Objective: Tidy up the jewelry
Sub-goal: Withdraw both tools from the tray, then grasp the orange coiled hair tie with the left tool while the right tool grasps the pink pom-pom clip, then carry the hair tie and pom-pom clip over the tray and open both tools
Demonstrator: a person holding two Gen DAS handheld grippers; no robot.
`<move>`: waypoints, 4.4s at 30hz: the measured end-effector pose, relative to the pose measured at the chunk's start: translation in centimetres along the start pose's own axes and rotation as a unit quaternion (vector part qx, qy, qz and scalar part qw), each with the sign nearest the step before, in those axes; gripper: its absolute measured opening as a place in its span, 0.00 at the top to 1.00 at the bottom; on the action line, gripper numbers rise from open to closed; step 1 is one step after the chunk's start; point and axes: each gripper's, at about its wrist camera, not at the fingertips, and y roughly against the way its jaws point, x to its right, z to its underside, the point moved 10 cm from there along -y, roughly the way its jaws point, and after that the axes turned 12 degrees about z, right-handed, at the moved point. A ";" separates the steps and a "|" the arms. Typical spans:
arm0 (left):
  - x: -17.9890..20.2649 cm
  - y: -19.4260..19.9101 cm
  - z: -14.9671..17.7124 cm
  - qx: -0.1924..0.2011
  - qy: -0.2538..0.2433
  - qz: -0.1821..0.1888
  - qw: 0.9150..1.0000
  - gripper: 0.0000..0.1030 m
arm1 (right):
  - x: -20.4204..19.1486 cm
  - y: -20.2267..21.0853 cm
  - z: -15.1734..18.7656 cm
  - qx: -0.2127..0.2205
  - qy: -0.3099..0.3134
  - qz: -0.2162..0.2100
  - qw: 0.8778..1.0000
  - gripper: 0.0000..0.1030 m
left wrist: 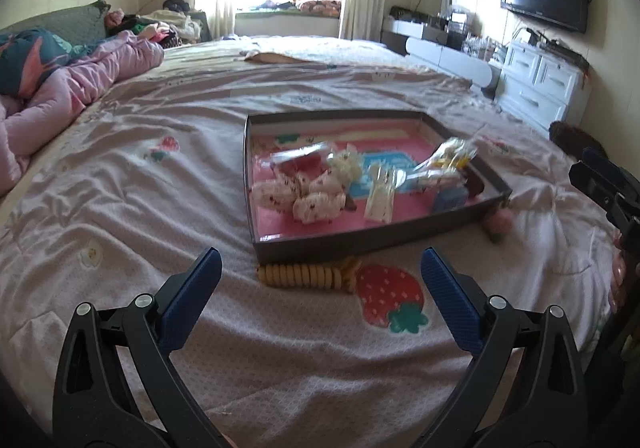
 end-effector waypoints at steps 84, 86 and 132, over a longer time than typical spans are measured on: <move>2.8 -0.2 -10.7 0.064 -0.006 0.059 0.996 0.38 | -0.5 -1.9 -8.0 0.016 -0.023 -0.081 0.996 0.71; 3.0 -0.9 -11.3 0.063 -0.010 0.059 0.996 0.38 | -0.2 -2.5 -8.6 0.020 -0.026 -0.075 0.997 0.71; -1.4 -11.7 -6.3 -0.034 0.019 0.031 0.999 0.35 | -4.3 -13.3 1.4 -0.140 0.007 -0.060 0.988 0.58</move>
